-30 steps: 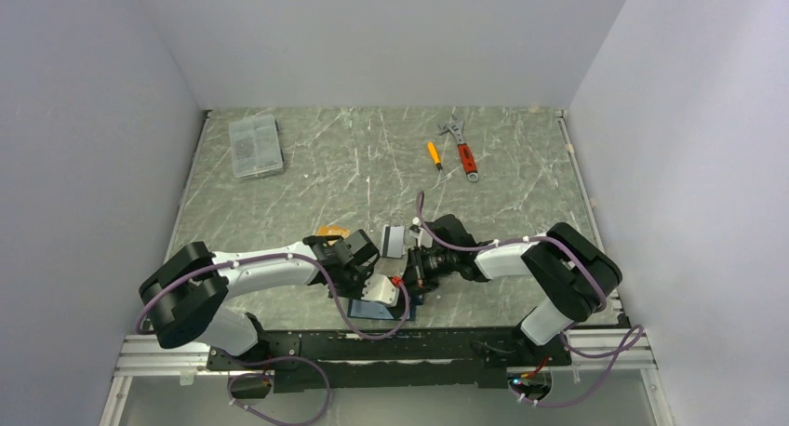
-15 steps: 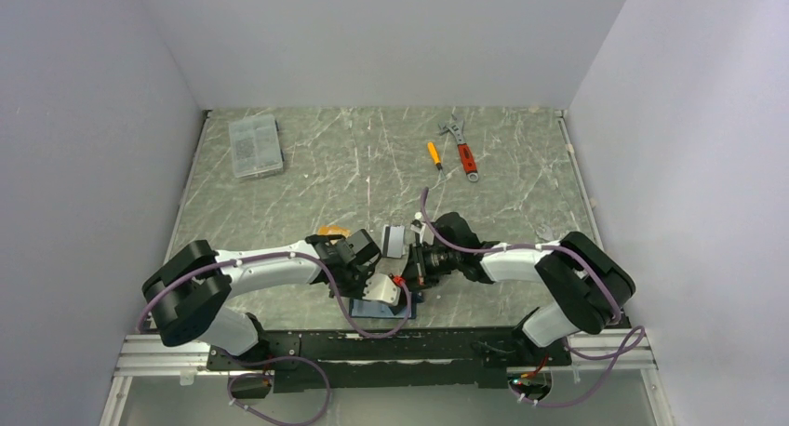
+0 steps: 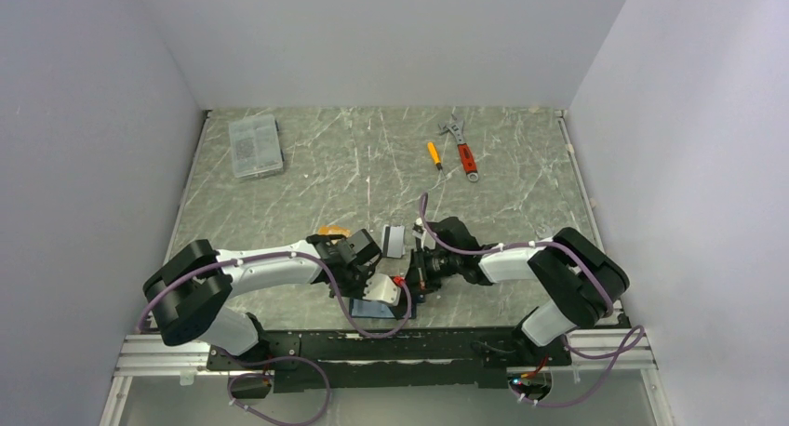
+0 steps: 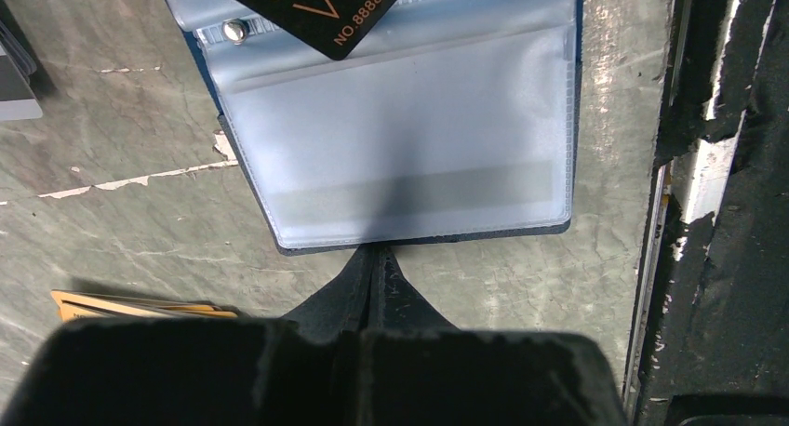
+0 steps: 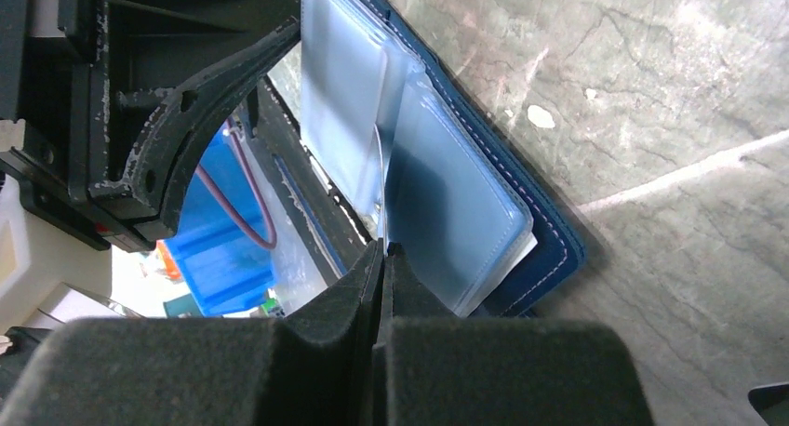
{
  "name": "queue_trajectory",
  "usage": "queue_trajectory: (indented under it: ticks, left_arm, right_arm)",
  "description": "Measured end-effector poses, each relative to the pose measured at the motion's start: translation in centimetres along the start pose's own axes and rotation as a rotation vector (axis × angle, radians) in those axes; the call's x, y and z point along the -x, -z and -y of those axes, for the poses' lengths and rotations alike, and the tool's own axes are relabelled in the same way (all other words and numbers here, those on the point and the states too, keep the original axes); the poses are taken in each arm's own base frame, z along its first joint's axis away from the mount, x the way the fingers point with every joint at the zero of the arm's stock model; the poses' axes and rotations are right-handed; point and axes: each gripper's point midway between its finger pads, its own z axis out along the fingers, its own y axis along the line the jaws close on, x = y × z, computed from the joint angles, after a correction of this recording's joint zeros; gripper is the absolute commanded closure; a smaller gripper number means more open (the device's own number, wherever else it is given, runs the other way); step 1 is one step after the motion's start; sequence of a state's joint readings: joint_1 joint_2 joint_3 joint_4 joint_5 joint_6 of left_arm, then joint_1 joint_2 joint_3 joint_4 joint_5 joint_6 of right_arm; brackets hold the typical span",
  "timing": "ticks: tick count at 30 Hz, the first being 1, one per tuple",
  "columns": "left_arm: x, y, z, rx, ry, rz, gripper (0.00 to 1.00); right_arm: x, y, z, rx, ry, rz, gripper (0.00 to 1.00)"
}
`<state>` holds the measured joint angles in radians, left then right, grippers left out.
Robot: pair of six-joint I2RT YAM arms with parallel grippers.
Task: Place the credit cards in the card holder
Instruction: Insert the credit card into the card holder.
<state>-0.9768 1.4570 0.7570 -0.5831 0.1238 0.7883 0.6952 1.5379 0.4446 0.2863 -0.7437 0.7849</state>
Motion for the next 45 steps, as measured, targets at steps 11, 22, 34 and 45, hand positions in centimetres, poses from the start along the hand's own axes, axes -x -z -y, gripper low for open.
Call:
queue_trajectory:
  ticks: [11,22,34,45]
  left_arm:
    - [0.0,0.0,0.0,-0.004,0.001,-0.004,1.00]
    - [0.0,0.0,0.0,-0.004,0.001,-0.005,1.00]
    - [-0.4,0.1,-0.1,0.002,0.002,-0.025,1.00]
    - [-0.7,0.1,-0.2,0.012,0.002,-0.039,1.00]
  right_arm:
    - [-0.8,0.1,0.2,0.017,-0.005,-0.016,1.00]
    - [-0.5,-0.2,-0.1,0.039,0.005,-0.009,1.00]
    - [-0.2,-1.0,0.0,0.051,-0.039,-0.046,1.00]
    - [0.6,-1.2,-0.8,0.074,-0.034,-0.030,1.00]
